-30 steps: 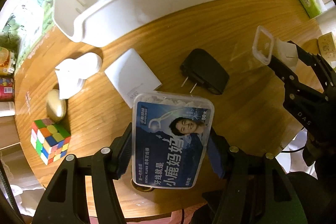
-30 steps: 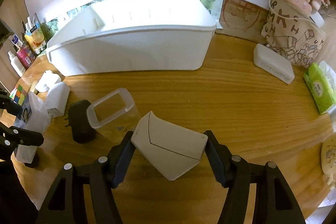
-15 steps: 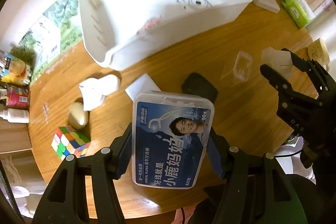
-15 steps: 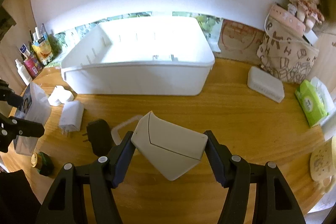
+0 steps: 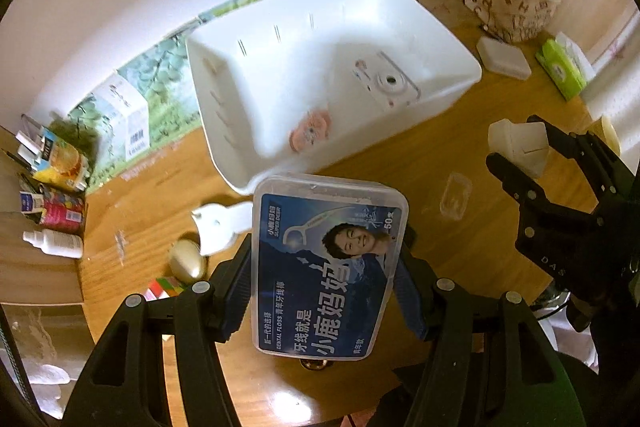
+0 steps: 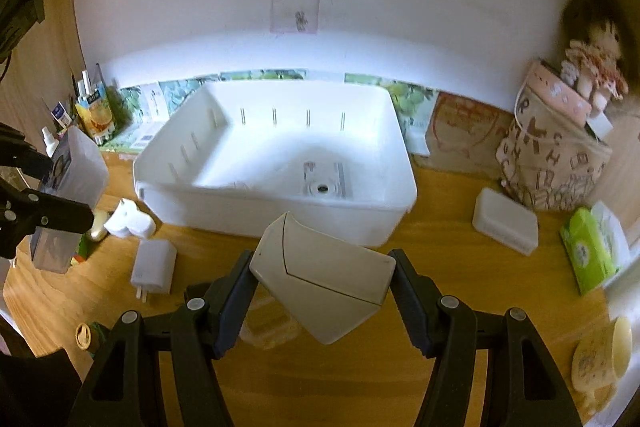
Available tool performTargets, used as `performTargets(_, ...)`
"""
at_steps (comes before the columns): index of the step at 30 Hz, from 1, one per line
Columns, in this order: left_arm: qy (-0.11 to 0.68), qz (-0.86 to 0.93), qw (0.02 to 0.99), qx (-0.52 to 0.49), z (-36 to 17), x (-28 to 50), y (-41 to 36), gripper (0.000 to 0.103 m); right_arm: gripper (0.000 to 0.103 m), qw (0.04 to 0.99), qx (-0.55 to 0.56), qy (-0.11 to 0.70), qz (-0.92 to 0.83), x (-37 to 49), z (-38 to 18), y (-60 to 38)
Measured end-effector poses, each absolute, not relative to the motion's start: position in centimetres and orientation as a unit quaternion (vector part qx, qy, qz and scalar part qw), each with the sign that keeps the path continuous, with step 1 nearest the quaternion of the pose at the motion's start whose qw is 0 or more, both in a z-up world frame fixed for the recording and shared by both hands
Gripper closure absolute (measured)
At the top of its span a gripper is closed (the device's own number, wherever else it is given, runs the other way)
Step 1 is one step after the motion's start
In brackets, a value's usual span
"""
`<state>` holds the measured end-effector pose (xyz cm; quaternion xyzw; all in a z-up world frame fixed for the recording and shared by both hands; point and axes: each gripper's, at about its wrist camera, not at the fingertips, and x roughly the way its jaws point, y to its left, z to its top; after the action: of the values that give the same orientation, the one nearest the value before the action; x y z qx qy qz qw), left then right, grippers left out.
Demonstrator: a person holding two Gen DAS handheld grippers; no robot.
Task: Organize rigid objects
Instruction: 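Carry the blue floss box and beige paper box over the white bin with both tools, then lower both boxes into the white bin and open both tools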
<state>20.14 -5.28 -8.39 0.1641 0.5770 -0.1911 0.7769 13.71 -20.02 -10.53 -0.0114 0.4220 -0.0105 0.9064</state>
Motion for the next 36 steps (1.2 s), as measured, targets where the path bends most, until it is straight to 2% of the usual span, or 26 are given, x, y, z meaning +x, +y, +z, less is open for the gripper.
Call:
performTargets(14, 0.551, -0.157, 0.808, 0.135, -6.2, 24.8, -5.5, 0.037, 0.037, 0.921, -0.015, 0.389, 0.023, 19.3, -8.6, -20.6)
performTargets(36, 0.526, -0.119, 0.841, 0.055, -8.1, 30.8, -6.2, 0.037, 0.037, 0.921, 0.015, 0.378, 0.093, 23.9, -11.4, -21.3)
